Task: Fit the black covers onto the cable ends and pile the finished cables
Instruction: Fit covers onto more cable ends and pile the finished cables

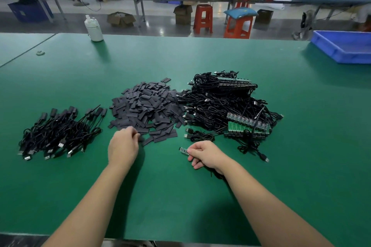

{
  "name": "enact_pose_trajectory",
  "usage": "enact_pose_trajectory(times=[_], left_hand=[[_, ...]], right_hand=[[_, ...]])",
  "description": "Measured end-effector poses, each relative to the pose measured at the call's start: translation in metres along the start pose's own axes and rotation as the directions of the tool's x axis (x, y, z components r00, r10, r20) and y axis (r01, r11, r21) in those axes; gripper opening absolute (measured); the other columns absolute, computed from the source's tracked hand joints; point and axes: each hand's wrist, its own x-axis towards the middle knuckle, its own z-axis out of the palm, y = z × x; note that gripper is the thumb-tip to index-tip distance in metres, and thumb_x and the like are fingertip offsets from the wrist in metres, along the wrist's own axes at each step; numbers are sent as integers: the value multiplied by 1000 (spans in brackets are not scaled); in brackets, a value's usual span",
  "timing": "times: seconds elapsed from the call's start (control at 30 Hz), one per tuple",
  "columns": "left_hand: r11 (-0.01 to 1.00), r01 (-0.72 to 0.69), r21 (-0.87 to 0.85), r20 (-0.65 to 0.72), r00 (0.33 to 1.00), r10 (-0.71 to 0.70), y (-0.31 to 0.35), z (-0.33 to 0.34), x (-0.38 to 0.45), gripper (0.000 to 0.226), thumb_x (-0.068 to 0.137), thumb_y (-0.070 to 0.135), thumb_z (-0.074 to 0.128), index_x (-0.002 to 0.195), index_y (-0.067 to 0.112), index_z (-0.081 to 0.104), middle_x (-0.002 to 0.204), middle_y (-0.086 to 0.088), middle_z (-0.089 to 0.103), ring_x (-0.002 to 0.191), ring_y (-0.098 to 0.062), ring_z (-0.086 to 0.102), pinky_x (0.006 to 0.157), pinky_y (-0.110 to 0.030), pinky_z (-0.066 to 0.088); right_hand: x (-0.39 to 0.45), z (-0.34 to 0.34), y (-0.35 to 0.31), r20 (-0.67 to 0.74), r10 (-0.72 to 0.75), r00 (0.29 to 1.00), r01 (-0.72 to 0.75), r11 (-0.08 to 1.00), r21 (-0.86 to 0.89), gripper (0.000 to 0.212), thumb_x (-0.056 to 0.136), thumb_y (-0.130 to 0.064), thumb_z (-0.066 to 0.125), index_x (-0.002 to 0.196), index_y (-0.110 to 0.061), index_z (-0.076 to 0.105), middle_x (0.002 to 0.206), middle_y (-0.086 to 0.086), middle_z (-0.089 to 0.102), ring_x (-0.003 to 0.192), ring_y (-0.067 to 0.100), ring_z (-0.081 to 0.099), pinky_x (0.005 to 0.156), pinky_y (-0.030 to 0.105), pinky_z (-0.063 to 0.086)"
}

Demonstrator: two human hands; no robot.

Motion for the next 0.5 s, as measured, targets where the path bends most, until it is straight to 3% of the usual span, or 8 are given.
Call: enact_pose_trajectory(times=[0.07, 0.13, 0.27, 0.37, 0.43, 0.5], left_hand=[[975, -74, -208, 166, 980, 110, 15, -1, -8, 8, 97, 24, 60, 95, 25, 67, 84, 12, 69, 70, -5, 61, 61, -24, 47], [935, -102, -339, 352, 908, 226, 32, 2, -18, 14, 97, 25, 59, 99, 31, 72, 81, 21, 68, 69, 5, 60, 65, -18, 44], [909, -89, -408, 462, 839, 289, 49, 17, -33, 22, 98, 23, 58, 116, 25, 70, 66, 17, 64, 54, 4, 55, 55, -9, 40], [919, -120, -376, 505, 805, 312, 53, 23, -37, 33, 97, 22, 61, 130, 21, 63, 97, 10, 66, 73, -5, 62, 69, -19, 50], [938, -242, -248, 511, 790, 339, 54, 24, -35, 38, 97, 27, 60, 134, 19, 59, 116, 0, 63, 99, -15, 62, 89, -28, 49], [924, -369, -103, 536, 762, 364, 53, 27, -34, 40, 98, 30, 57, 136, 18, 57, 119, -5, 59, 111, -23, 56, 95, -33, 45]], right_hand=[[-1, 1, -1, 9, -6, 1000, 6, 1000, -22, 10, 101, -15, 58, 100, -10, 67, 84, 6, 70, 58, 10, 61, 58, 25, 57], [-2, 1, -1, 12, -14, 1000, 15, 999, -53, 10, 101, -15, 58, 102, -10, 66, 88, 6, 72, 54, 10, 59, 54, 24, 56], [-2, 1, 1, -7, -31, 1000, 30, 996, -85, 13, 101, -15, 58, 105, -8, 67, 87, 5, 74, 50, 10, 56, 50, 24, 53], [-3, -1, 3, -13, -35, 999, 33, 996, -84, 14, 101, -16, 59, 105, -7, 68, 82, 4, 72, 49, 9, 55, 49, 23, 52], [-3, -2, 4, -10, -37, 999, 36, 996, -85, 12, 100, -16, 60, 103, -9, 69, 81, 3, 71, 50, 9, 56, 50, 23, 52], [-3, -3, 6, -13, -36, 999, 35, 996, -85, 12, 100, -16, 60, 102, -10, 70, 80, 3, 71, 51, 8, 57, 51, 23, 53]])
